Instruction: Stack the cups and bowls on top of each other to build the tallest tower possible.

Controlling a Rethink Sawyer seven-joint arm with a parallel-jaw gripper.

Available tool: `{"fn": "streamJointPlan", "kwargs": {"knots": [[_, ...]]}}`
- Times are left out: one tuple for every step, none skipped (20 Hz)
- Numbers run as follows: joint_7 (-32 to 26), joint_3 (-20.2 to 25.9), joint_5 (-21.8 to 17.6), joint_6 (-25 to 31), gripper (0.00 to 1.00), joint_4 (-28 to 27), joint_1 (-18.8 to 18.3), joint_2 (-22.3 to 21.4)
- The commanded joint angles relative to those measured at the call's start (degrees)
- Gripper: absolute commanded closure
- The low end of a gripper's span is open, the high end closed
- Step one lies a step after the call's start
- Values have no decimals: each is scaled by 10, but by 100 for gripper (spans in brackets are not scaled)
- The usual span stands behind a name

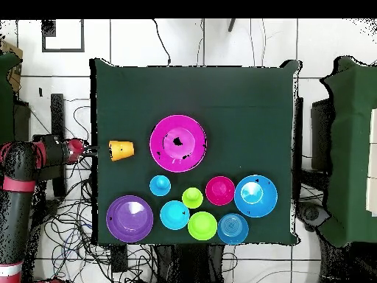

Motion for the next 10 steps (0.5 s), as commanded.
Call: {"fn": "streamJointPlan", "kwargs": {"knots": [[112,96,-43,-29,0,19,21,27],[108,103,-42,-31,0,24,27,25],[105,108,-42,-29,0,30,34,21],[102,114,-42,-27,0,35,41,17],[93,123,-43,-22,0,44,52,11],[88,129,-45,-22,0,50,59,7],[86,134,-47,-21,0,53,65,4],[88,137,-49,-20,0,55,68,2],[88,141,-49,-23,0,57,73,2],[87,144,-51,-22,0,59,76,0]]}}
